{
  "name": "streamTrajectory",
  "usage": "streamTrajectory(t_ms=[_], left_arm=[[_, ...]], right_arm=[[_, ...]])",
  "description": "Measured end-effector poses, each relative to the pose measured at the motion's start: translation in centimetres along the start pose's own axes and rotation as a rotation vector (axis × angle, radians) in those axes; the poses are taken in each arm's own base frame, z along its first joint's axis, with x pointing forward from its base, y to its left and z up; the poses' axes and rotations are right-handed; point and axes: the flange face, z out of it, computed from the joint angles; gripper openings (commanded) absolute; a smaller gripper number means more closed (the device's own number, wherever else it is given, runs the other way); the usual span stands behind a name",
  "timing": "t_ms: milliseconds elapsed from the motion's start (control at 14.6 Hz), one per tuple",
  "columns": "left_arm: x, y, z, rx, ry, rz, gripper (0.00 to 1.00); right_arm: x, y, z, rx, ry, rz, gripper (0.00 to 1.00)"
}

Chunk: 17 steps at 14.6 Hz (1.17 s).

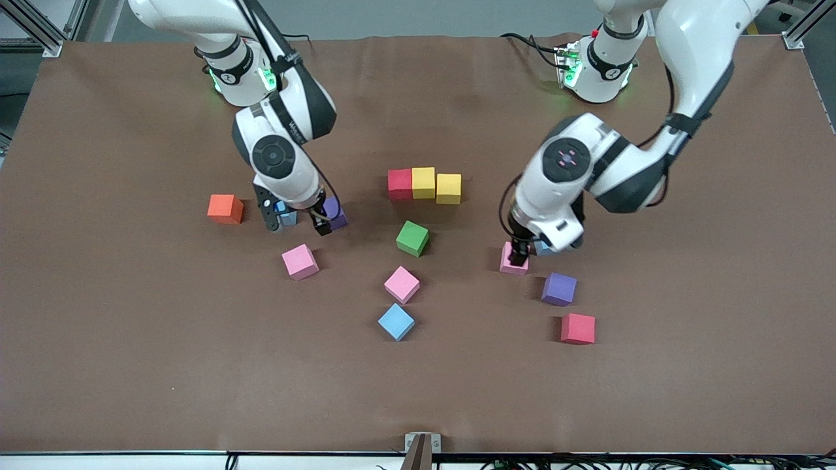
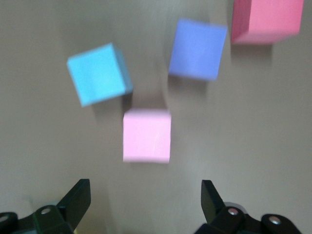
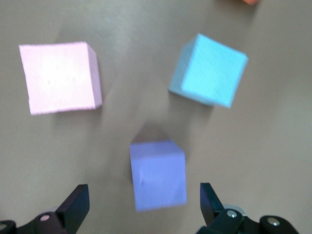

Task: Arrange 11 blocks into digit 3
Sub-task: 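Grasp the purple cube with the right gripper while the left grasps pink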

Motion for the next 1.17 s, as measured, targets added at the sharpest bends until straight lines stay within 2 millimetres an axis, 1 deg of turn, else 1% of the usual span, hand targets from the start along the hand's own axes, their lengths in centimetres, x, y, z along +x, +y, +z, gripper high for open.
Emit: streamTrajectory(t_ms=[137, 206, 343, 481, 687, 961, 1167], left_arm=[[2.8, 0.9, 2.2, 0.031, 0.012, -0.007, 1.00], [3.6, 1.1, 3.3, 0.042, 0.022, -0.004, 1.00], [4.1, 1.1, 5.2, 0.054, 0.045, 0.020, 1.00], [3.8, 1.1, 6.7, 0.061, 0.036, 0.034, 1.00], [2.9, 0.7, 7.8, 0.071, 0.023, 0.046, 1.00], [2.0, 0.4, 8.3, 0.062, 0.009, 0.056, 1.00], [1.5, 0.4, 8.5, 0.047, -0.008, 0.057, 1.00]], right_arm=[[0.7, 1.1, 1.7, 0.030, 0.003, -0.081, 1.00], [0.6, 1.7, 2.3, 0.032, 0.003, -0.106, 1.00], [0.2, 2.6, 2.7, 0.032, 0.003, -0.130, 1.00], [-0.5, 3.0, 2.7, 0.044, 0.003, -0.145, 1.00], [-1.1, 3.2, 3.2, 0.091, 0.006, -0.156, 1.00], [-1.5, 3.3, 3.8, 0.127, 0.006, -0.115, 1.00], [-2.7, 3.4, 5.6, 0.123, 0.009, -0.099, 1.00]])
